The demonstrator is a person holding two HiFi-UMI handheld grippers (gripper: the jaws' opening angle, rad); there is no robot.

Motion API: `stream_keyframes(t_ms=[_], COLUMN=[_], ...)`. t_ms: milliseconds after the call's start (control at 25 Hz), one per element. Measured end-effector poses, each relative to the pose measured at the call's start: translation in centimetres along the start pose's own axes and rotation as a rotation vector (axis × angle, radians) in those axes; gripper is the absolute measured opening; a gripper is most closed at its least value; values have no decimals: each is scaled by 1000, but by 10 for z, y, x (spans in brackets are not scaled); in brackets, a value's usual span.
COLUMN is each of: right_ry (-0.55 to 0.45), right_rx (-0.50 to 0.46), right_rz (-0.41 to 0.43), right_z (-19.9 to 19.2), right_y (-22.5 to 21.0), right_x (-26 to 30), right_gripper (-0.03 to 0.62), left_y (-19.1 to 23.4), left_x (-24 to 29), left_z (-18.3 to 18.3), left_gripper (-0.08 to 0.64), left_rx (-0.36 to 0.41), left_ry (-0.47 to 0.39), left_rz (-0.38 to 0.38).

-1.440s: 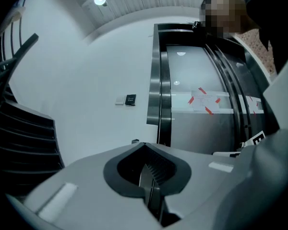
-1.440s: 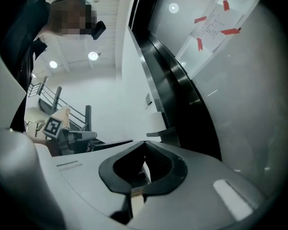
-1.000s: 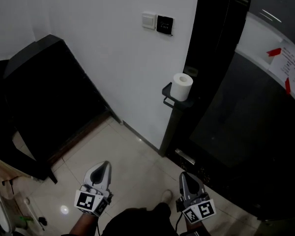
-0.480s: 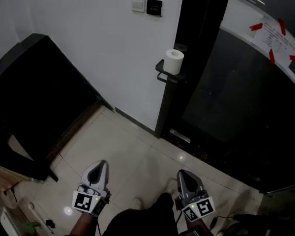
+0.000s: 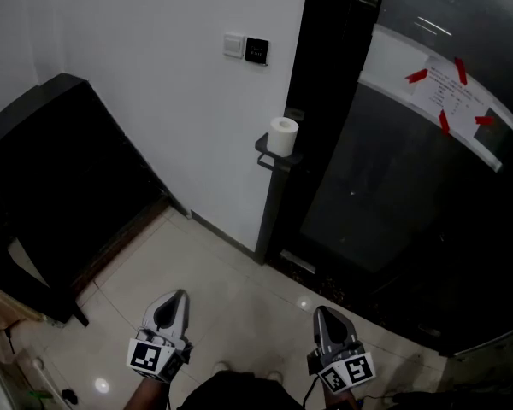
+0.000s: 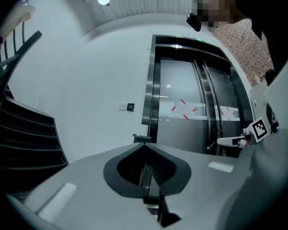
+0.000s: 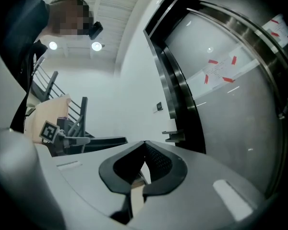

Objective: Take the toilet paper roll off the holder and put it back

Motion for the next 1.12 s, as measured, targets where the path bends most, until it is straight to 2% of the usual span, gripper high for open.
stream_keyframes(t_ms=[200,320,440,640,840,1120], right_ry=[20,29,34,27,31,37], right_rx=[-26,-28,-31,-13,-25,-18], right_rz=[-29,-19,-4,-5,43,60], right_z=[0,-3,-2,1,1,-3], right_y=[-21,-27,-32,-46,-39,-36], right_x=[-22,-25,-30,-32,-25,-19], right_gripper=[12,12,12,12,12,12], left_y=[-26,-38,-37,-42,-40,-37], left_x=[8,8,5,2,-5,-8], left_z=[4,3,-4,5,5,1], left_gripper=[2,2,2,2,2,2], left_rx=[-26,-10,31,19,20,9], left_ry=[-4,-5,7,5,6,17], left_rz=[-3,-13,16,43,71,88])
Point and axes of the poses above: the fingertips, and each gripper's own axes: x forward along the fingers, y to its left, z out of its top, the point moved 4 cm from there along -x, backward along the fingers, and after that the axes turned 3 degrees about y, right-handed, at the moved point
